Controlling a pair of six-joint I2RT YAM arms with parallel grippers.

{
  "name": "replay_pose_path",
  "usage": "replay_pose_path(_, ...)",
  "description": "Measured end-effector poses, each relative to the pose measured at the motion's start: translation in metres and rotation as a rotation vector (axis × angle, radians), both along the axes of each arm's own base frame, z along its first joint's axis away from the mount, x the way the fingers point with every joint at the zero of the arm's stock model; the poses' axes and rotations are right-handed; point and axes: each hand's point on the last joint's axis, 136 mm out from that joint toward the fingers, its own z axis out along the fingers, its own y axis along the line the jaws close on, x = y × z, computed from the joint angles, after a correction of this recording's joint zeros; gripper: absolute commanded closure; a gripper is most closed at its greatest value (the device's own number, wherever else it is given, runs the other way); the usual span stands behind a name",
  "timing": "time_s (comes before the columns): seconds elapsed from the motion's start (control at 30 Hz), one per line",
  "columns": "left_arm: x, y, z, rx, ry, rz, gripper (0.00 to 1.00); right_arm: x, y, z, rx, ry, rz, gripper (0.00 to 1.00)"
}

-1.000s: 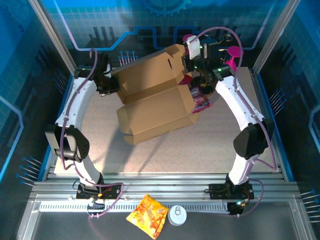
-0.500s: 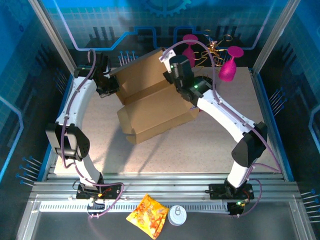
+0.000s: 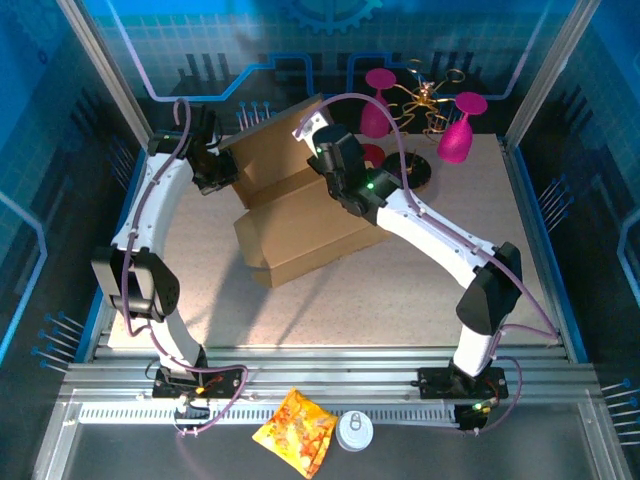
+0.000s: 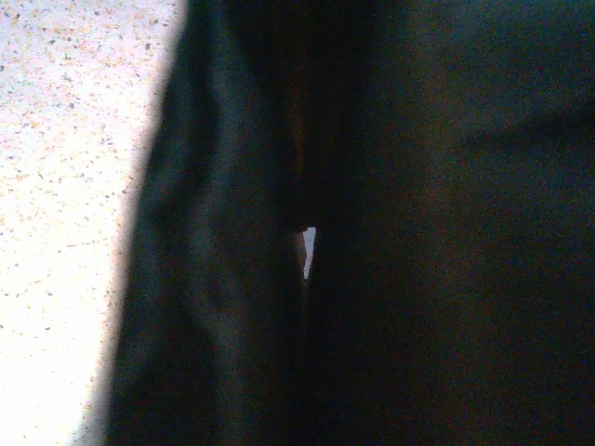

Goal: Fold the paper box

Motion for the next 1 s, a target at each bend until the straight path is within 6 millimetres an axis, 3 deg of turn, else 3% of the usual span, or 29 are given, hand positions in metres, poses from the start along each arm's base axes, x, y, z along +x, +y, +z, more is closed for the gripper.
replay_pose_path(0.13, 0.003, -0.001, 0.001, -0.023, -0.021, -0.011, 1.0, -0.004, 0.006, 0.015, 0.081, 0.049, 0.074, 0.53)
replay_pose_path(0.23, 0.004, -0.005, -0.002, -0.046, -0.034, -0.033, 1.0, -0.014, 0.014, 0.032, 0.21, 0.118, 0.192, 0.36)
replay_pose_path(0.3, 0.006, -0.005, -0.003, -0.058, -0.043, -0.042, 1.0, -0.024, 0.01, 0.044, 0.317, 0.173, 0.277, 0.34)
replay_pose_path(0.37, 0.007, -0.005, -0.004, -0.064, -0.048, -0.048, 1.0, -0.034, -0.006, 0.064, 0.438, 0.213, 0.341, 0.32)
replay_pose_path(0.5, 0.01, -0.006, -0.002, -0.073, -0.066, -0.068, 1.0, -0.055, -0.052, 0.122, 0.682, 0.197, 0.431, 0.32)
replay_pose_path(0.6, 0.01, -0.008, -0.001, -0.08, -0.071, -0.084, 1.0, -0.067, -0.091, 0.157, 0.821, 0.153, 0.455, 0.37)
replay_pose_path(0.7, 0.01, -0.011, 0.0, -0.085, -0.076, -0.113, 1.0, -0.062, -0.124, 0.172, 0.898, 0.12, 0.445, 0.51)
replay_pose_path(0.77, 0.009, -0.014, 0.001, -0.085, -0.08, -0.139, 1.0, -0.048, -0.142, 0.17, 0.955, 0.131, 0.44, 0.59)
replay_pose_path(0.87, 0.01, -0.018, 0.006, -0.085, -0.098, -0.187, 1.0, -0.013, -0.168, 0.15, 1.036, 0.186, 0.428, 0.56)
replay_pose_path(1.0, 0.01, -0.028, 0.011, -0.112, -0.122, -0.263, 1.0, 0.028, -0.17, 0.096, 1.092, 0.351, 0.442, 0.57)
